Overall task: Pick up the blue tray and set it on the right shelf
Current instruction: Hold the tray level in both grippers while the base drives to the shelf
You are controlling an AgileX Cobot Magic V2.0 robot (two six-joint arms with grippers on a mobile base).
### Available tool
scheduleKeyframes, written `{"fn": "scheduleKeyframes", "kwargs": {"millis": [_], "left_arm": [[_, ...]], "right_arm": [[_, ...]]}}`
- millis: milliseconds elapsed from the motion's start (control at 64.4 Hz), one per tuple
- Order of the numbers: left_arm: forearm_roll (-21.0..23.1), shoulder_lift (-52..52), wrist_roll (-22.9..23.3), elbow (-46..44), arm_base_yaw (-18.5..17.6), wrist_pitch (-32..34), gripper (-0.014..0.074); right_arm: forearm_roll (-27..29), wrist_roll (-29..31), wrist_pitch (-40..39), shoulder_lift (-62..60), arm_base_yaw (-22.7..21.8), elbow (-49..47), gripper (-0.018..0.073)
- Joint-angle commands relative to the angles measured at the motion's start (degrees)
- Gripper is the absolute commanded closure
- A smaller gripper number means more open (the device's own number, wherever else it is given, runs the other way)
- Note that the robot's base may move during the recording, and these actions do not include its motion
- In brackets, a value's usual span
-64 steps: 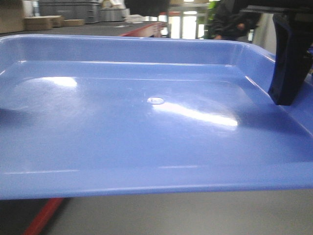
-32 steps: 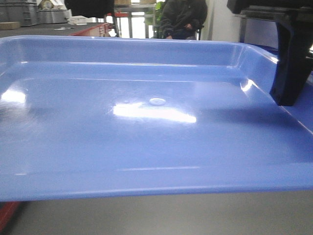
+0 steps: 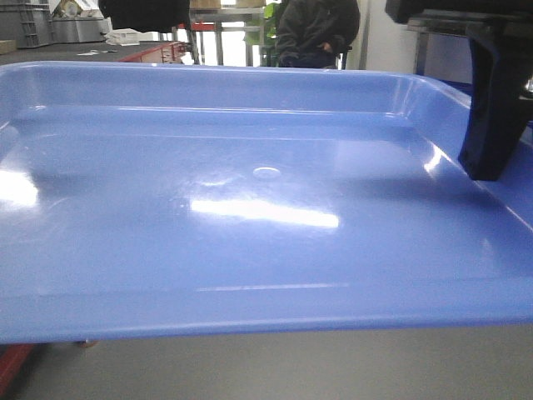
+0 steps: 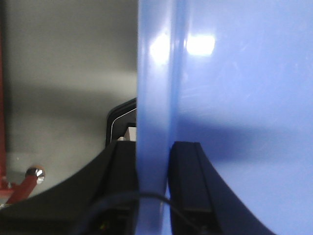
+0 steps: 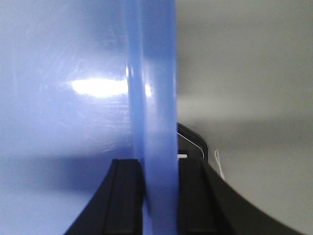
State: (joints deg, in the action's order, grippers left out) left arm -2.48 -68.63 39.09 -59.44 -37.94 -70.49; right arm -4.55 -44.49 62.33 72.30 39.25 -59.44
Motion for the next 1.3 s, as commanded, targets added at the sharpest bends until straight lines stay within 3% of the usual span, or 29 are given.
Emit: {"fn": "scheduleKeyframes", "kwargs": {"millis": [0,1289], "left_arm": [[0.69,1.32,0.23,-1.37,-0.52,0.31,0.0542],[0.69,1.32,0.23,-1.37,-0.52,0.19,0.0542]], "right_arm": [[-1.14,-0.54,-2.36,-1.63,0.02,-1.54,0.0316],[-1.14,-0.54,-2.36,-1.63,0.02,-1.54,0.0316]]}}
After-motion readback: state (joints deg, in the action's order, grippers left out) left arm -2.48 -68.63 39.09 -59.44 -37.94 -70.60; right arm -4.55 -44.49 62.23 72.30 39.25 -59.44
